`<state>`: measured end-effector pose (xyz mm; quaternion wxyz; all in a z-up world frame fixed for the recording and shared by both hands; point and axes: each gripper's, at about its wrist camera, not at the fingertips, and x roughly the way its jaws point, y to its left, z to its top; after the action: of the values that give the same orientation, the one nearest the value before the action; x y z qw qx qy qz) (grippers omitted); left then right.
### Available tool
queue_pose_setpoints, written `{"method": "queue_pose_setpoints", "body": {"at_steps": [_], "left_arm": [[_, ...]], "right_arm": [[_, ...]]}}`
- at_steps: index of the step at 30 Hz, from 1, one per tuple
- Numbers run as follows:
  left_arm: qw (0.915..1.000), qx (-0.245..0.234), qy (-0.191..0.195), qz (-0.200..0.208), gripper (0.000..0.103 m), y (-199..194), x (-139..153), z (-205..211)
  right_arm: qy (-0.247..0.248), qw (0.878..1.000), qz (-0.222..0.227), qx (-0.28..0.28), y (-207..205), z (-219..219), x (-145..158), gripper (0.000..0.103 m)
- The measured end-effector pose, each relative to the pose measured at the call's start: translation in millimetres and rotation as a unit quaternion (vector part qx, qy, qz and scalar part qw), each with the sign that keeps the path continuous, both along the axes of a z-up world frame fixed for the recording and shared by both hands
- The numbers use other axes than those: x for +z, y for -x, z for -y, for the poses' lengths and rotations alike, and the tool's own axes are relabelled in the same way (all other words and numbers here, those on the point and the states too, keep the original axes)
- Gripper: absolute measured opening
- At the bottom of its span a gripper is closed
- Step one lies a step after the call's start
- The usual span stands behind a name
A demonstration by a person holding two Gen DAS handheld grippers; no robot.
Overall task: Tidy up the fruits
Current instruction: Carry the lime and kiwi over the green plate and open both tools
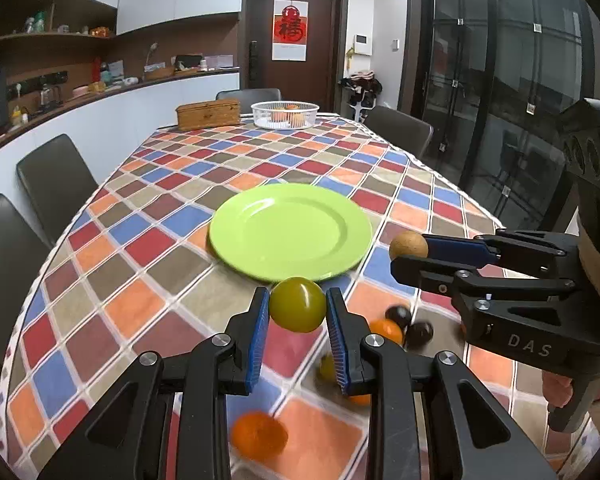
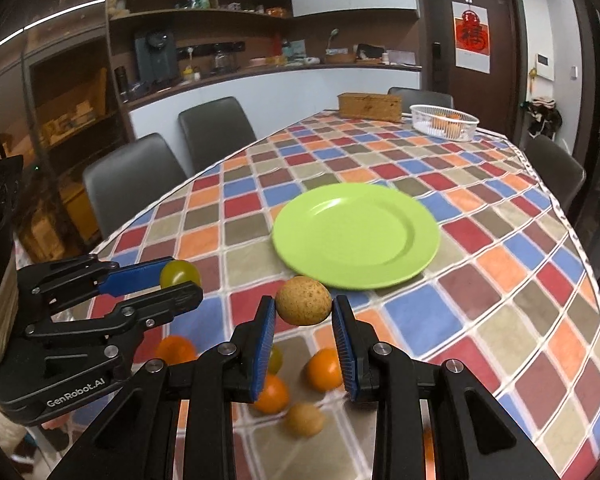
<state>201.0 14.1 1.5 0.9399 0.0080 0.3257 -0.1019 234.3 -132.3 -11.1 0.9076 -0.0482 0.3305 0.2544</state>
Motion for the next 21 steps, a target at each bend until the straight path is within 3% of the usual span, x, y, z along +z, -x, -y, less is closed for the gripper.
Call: {"method": "queue_pose_setpoints", "body": {"at_steps": [13, 21], "left_arm": [[0.999, 0.0, 0.01, -0.042, 0.028, -83, -4, 1], [0.9951, -0.001, 0.018, -0.097, 0.028, -124, -29, 2]], "right_arm": [[0.018, 0.999, -0.028, -0.011, -76, -1, 2, 0.03], [0.031, 0.996, -0.086, -0.01, -117, -9, -25, 0.03]]}}
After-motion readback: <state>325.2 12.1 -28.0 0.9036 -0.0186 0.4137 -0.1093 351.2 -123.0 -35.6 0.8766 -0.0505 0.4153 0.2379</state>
